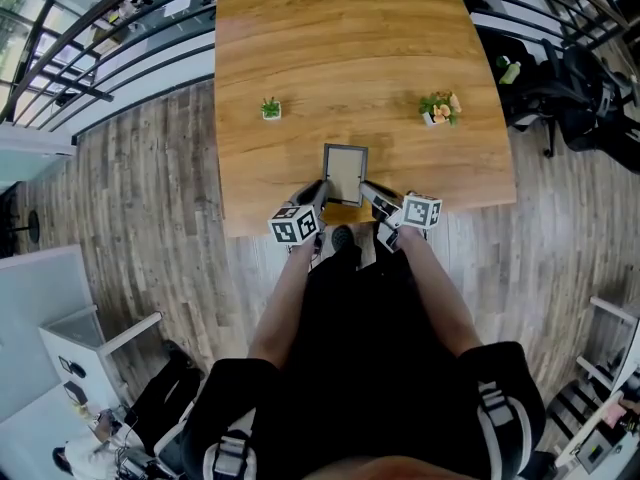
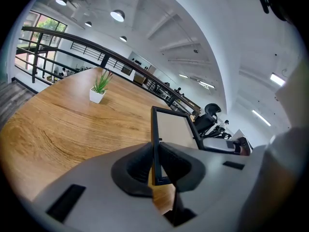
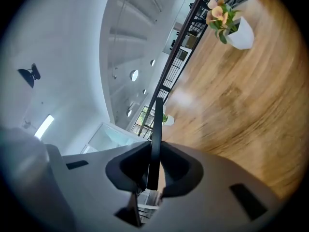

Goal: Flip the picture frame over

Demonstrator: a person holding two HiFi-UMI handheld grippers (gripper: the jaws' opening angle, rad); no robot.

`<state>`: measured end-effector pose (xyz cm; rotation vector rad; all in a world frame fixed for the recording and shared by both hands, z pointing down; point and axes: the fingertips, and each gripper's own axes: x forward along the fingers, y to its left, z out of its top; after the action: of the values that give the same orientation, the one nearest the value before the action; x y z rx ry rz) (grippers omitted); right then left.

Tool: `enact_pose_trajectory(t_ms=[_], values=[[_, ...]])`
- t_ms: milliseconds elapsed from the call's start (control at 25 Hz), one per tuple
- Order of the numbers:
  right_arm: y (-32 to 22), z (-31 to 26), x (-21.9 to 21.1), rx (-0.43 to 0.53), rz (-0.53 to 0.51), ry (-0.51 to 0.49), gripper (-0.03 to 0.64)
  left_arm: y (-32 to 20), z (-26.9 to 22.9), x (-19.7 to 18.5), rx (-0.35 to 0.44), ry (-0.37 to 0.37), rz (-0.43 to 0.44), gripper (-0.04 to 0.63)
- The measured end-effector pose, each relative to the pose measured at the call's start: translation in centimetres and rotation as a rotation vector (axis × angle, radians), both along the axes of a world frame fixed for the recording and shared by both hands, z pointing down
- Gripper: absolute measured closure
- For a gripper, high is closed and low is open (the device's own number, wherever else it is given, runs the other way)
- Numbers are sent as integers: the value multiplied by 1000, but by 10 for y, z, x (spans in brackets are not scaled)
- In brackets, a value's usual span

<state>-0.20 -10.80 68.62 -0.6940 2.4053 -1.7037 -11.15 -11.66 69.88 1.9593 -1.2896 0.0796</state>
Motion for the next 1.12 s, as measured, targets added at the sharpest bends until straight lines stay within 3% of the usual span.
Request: enact_pose_trajectory(t_ms=[400,680,1120], values=[[-9,-9,8,55,-3,53,548,-11,-4,11,6,11,28,534],[-7,-3,14,120,-22,155,548,-19,-12,15,19,-1,40,532],[-2,1,6,375,-130,482,549,-32,-49,55,73,68,141,497]])
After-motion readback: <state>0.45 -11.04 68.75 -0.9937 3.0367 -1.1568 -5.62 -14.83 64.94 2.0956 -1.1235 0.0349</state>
